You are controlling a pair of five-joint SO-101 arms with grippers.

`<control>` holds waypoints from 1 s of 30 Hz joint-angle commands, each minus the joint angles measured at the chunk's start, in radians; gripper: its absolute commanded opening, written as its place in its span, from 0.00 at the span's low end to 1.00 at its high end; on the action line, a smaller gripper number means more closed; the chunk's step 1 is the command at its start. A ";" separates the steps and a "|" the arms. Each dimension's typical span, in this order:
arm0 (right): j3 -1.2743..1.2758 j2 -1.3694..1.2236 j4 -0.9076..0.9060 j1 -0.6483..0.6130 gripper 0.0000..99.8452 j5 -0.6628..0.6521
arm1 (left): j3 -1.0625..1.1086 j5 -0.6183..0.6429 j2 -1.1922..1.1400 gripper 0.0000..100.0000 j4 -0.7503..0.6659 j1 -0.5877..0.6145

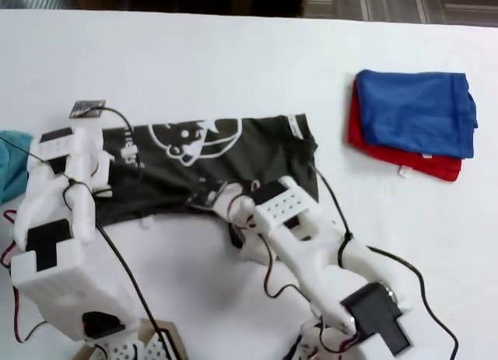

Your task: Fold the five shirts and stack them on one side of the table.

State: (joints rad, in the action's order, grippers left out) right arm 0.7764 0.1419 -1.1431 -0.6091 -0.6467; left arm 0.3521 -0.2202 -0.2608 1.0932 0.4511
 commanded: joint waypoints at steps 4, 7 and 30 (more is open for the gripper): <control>-0.021 -0.091 0.024 0.028 0.20 -0.002 | 0.001 -0.008 0.011 0.03 -0.023 -0.006; -0.020 -0.139 0.022 0.028 0.20 -0.002 | 0.001 -0.008 0.011 0.03 -0.023 -0.006; -0.021 -0.176 0.013 0.024 0.03 -0.005 | 0.001 -0.008 0.011 0.03 -0.023 -0.006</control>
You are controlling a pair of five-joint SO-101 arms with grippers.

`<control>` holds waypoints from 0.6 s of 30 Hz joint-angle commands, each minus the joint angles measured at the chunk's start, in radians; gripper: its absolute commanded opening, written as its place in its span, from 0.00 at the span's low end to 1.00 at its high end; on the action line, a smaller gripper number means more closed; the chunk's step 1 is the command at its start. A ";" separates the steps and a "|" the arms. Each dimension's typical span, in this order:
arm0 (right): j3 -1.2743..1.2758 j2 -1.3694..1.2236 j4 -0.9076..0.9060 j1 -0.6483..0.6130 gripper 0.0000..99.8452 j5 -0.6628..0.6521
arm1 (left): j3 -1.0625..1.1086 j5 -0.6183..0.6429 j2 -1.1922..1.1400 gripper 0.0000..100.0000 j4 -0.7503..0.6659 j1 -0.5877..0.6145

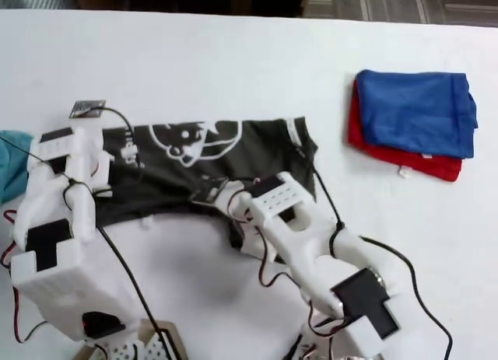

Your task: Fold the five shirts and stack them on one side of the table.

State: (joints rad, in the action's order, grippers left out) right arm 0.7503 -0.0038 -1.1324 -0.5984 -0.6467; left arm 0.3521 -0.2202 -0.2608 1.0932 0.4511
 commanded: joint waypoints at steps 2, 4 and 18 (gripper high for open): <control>-0.011 -0.030 0.001 0.030 0.02 -0.005 | 0.001 -0.008 0.011 0.03 -0.023 -0.006; -0.031 -0.024 -0.002 0.051 0.02 -0.005 | 0.001 -0.008 0.011 0.03 -0.023 -0.006; -0.473 -0.031 -0.231 0.185 0.02 -0.187 | 0.004 -0.008 0.011 0.03 -0.023 -0.006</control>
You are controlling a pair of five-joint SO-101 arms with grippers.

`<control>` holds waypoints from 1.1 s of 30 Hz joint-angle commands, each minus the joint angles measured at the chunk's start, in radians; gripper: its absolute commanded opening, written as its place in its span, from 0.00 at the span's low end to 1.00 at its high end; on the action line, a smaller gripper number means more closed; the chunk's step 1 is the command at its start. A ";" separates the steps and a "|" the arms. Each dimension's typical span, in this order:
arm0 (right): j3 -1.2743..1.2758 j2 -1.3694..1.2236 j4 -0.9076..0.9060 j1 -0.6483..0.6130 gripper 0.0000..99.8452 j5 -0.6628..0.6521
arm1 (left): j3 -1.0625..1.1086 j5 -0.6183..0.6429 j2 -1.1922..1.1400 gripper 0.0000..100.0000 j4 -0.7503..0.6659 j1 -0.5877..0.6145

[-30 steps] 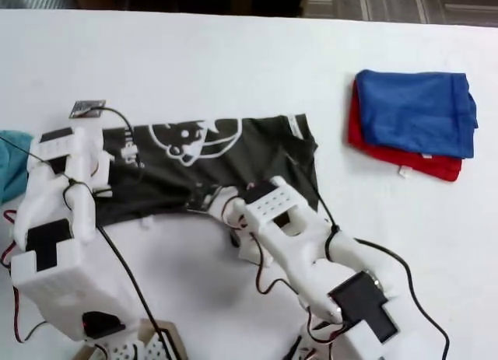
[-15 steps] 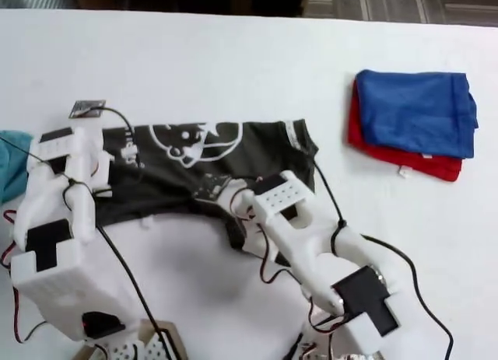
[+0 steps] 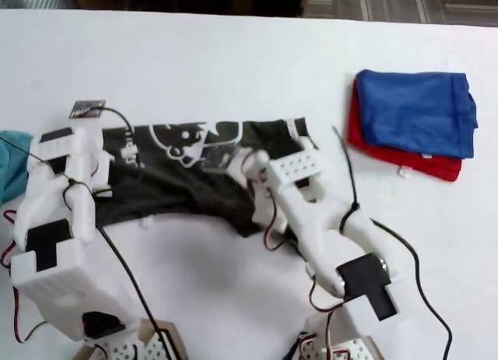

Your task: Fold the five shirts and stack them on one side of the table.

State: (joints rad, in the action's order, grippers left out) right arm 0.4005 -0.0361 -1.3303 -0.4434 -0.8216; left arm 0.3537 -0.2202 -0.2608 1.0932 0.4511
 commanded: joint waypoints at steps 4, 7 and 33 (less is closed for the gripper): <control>-0.256 -0.070 -0.030 0.058 0.02 -0.008 | 0.002 -0.008 0.011 0.03 -0.023 -0.006; -0.390 -0.193 -0.028 0.067 0.02 -0.006 | 0.002 -0.008 0.011 0.03 -0.023 -0.006; -1.622 -0.820 -0.441 0.180 0.04 0.298 | 0.004 -0.005 0.011 0.03 -0.023 -0.006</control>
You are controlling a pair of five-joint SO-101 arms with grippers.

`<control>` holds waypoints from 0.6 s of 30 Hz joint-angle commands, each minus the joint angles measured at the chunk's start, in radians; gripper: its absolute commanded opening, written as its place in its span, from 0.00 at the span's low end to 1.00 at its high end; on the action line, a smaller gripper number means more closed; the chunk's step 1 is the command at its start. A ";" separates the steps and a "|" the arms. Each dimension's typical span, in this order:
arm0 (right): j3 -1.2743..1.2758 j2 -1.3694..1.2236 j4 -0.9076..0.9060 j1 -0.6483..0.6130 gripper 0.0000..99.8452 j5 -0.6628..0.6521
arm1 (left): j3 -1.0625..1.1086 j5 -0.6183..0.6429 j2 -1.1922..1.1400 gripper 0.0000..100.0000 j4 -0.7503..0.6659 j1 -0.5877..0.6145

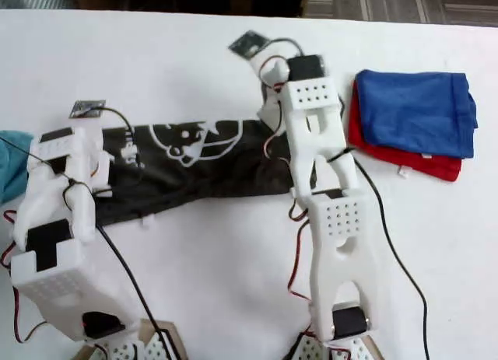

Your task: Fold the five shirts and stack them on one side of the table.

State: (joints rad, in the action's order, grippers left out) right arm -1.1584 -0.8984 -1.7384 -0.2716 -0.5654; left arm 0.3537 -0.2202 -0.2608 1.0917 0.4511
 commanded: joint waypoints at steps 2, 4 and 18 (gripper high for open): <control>-0.028 0.076 -0.033 0.007 0.03 0.058 | 0.004 -0.005 0.011 0.03 -0.021 -0.006; 0.060 0.127 -0.033 -0.010 0.02 0.061 | 0.004 -0.005 0.011 0.03 -0.021 -0.006; 0.578 0.335 0.168 -0.211 0.02 0.173 | 0.004 -0.003 0.011 0.03 -0.021 -0.006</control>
State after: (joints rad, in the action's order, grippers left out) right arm -0.5846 -0.6406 -1.6494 -0.4557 -0.4457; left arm 0.3537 -0.2202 -0.2608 1.0917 0.4511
